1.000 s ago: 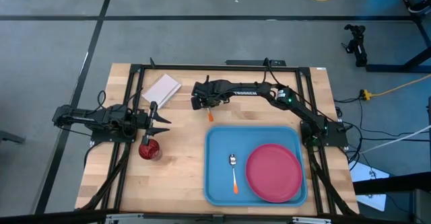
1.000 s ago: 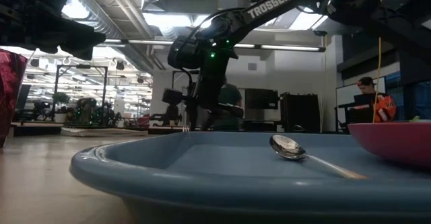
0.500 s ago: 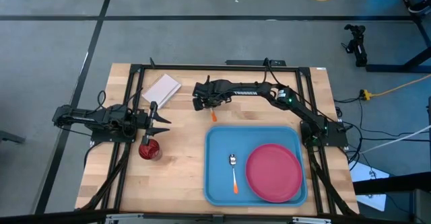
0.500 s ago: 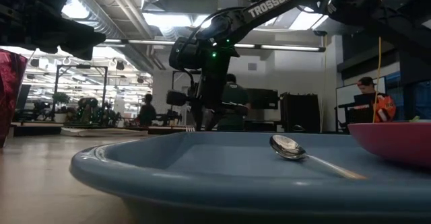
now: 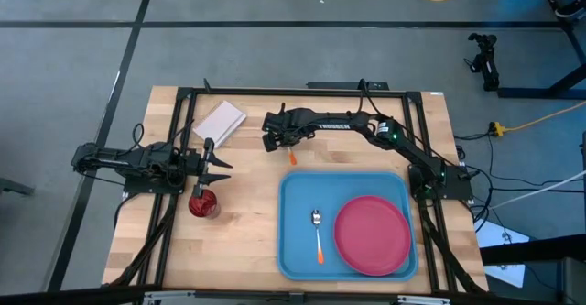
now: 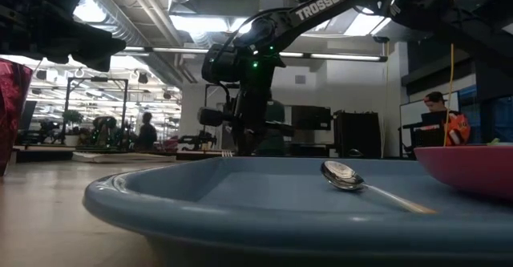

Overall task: Pick and place plate/cup/fork/spoon on tray
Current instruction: Put the orange fork on the blue tray

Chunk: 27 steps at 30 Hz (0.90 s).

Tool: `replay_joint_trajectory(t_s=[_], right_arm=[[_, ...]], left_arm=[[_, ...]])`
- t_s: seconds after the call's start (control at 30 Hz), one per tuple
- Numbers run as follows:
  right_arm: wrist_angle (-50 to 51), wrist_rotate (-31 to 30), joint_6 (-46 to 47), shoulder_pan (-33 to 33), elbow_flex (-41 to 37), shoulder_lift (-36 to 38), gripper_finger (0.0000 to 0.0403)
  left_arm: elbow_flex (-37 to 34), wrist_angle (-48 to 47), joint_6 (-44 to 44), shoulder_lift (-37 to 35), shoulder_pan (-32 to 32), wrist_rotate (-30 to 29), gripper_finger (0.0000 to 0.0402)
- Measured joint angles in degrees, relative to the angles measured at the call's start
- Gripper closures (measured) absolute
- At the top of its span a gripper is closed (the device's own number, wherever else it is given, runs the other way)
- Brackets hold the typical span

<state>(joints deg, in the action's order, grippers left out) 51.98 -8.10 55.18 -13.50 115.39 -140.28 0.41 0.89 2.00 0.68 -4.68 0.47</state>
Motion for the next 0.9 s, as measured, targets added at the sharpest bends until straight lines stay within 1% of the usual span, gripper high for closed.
replay_joint_trajectory(t_s=[0.07,0.17,0.37,0.53,0.63,0.73,0.9], right_arm=[[0.4,-0.5,-0.4,0.0,0.4,0.4,0.0397],[3.0,-2.9,-1.5,0.5,1.6,0.8,0.0396],[9.5,-9.7,-0.5,2.4,9.4,1.6,0.0397],[16.0,-12.8,2.4,5.1,14.9,1.4,0.0397],[20.6,-12.8,5.0,7.1,17.6,1.5,0.0397],[22.2,-12.9,8.4,10.0,18.8,1.5,0.0397],[25.5,-13.3,18.8,15.8,19.2,1.5,0.0397]], left_arm=[[0.0,0.0,0.0,0.0,0.0,0.0,0.0275],[0.0,0.0,0.0,0.0,0.0,0.0,0.0275],[0.0,0.0,0.0,0.0,0.0,0.0,0.0275],[0.0,0.0,0.0,0.0,0.0,0.0,0.0275],[0.0,0.0,0.0,0.0,0.0,-0.1,0.0275],[0.0,0.0,0.0,0.0,0.0,-0.1,0.0275],[0.0,0.0,0.0,0.0,0.0,-0.1,0.0275]])
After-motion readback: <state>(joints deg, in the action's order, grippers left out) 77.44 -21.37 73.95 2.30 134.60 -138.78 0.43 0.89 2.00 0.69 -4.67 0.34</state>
